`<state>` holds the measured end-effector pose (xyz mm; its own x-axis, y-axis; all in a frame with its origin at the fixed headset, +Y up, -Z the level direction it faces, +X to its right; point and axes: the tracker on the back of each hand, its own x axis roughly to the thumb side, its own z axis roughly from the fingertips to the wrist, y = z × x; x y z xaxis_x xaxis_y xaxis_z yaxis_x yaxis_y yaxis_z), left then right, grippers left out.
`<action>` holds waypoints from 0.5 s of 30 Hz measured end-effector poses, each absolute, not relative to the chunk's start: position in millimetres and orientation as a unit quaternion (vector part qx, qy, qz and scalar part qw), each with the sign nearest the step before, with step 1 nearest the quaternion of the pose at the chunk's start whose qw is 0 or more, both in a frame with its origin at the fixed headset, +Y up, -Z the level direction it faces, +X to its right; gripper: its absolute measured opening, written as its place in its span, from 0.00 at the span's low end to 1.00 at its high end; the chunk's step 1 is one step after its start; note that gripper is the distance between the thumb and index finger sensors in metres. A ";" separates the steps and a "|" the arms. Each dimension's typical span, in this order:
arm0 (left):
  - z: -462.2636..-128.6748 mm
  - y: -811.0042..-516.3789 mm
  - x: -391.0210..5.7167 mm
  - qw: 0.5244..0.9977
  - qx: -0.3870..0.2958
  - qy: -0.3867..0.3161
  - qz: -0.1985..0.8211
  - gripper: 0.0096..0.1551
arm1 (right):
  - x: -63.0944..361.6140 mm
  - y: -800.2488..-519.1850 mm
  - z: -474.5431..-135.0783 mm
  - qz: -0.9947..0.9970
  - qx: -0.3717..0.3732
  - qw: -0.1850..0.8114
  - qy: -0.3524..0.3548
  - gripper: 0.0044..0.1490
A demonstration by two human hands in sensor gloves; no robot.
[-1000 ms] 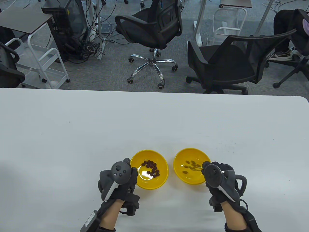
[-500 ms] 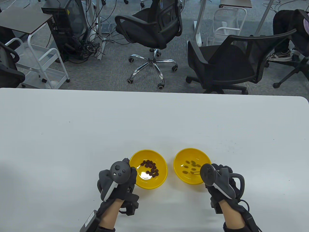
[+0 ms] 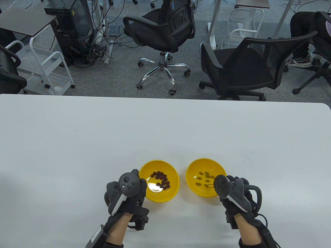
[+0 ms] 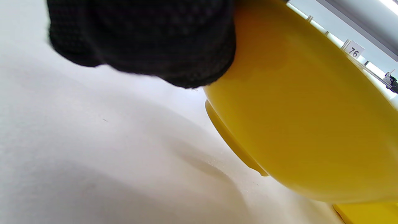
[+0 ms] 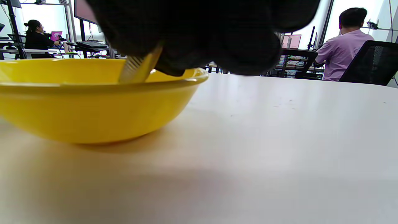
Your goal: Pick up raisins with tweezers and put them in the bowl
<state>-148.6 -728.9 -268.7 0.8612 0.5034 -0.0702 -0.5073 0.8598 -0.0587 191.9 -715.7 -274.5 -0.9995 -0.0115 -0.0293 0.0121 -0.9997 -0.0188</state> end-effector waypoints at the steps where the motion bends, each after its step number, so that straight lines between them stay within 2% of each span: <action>1: -268.7 -729.0 -148.5 0.964 -0.038 0.026 0.262 0.34 | 193.0 -715.0 -274.5 -1.000 0.016 0.002 0.009 0.28; 7: -268.8 -728.9 -148.9 0.964 -0.037 0.027 0.263 0.34 | 201.3 -706.7 -271.9 -0.998 0.032 -0.029 0.038 0.28; 15: -269.5 -729.5 -150.9 0.963 -0.037 0.033 0.266 0.34 | 221.2 -697.4 -267.8 -0.982 0.069 -0.105 0.138 0.29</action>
